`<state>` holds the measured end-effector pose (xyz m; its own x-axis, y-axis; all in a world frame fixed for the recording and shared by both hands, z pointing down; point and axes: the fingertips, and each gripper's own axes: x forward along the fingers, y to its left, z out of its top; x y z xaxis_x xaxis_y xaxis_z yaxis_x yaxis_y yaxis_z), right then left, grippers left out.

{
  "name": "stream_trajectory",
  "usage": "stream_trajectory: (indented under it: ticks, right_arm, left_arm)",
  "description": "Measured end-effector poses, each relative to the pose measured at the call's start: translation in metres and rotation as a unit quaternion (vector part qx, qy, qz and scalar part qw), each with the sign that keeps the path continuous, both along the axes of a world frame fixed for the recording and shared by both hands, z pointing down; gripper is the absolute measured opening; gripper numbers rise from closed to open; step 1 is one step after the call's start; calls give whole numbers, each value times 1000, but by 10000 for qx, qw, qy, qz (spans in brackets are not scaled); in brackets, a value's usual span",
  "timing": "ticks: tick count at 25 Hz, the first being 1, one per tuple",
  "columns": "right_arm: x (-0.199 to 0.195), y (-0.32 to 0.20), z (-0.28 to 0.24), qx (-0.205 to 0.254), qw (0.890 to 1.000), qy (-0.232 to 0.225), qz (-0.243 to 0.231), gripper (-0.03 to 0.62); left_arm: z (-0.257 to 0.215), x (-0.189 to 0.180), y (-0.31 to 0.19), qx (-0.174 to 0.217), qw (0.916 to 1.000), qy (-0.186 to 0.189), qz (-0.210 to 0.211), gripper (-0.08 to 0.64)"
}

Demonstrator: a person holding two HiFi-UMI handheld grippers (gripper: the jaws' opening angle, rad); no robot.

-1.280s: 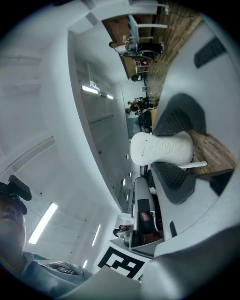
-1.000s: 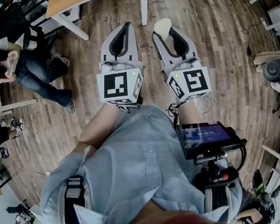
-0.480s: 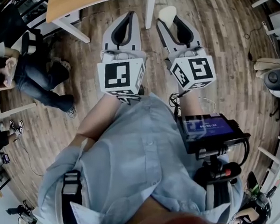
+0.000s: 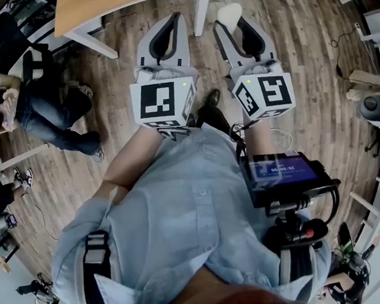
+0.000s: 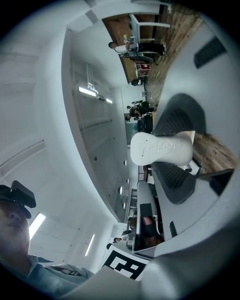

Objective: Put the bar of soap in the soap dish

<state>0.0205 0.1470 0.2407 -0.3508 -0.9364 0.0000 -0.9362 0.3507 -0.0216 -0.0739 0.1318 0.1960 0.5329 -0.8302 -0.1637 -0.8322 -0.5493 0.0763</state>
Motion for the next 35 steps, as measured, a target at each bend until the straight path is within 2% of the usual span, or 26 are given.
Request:
stream_trajectory:
  ticks: [5,11,17,23,28,35]
  right_arm:
    - [3,-19,3,-30,10000,14,2,187]
    - [-1,-18,-2,71,9998,154,-41,187]
    - [39,-93,4,-23,9999,106,-87,187]
    - [55,-154,-4,-16,9997,107,-225,187]
    - [84,-211,3,-144,9993,-3,-343,187]
    - [83,-216,7,-35,9984,1,-556,187]
  left_arm:
    - [7,2,-21,-98,9999,-45,-30,6]
    - [2,0,-29,21,9999,4,-130,5]
    - [8,36,-103,-69,9997,-133,-217,6]
    - [2,47,-157,-106,9991,-152,-375,6]
    - [11,71,-211,-283,9976,-296,-556,6]
    - [8,68,-209,-79,9964,-340,-771,6]
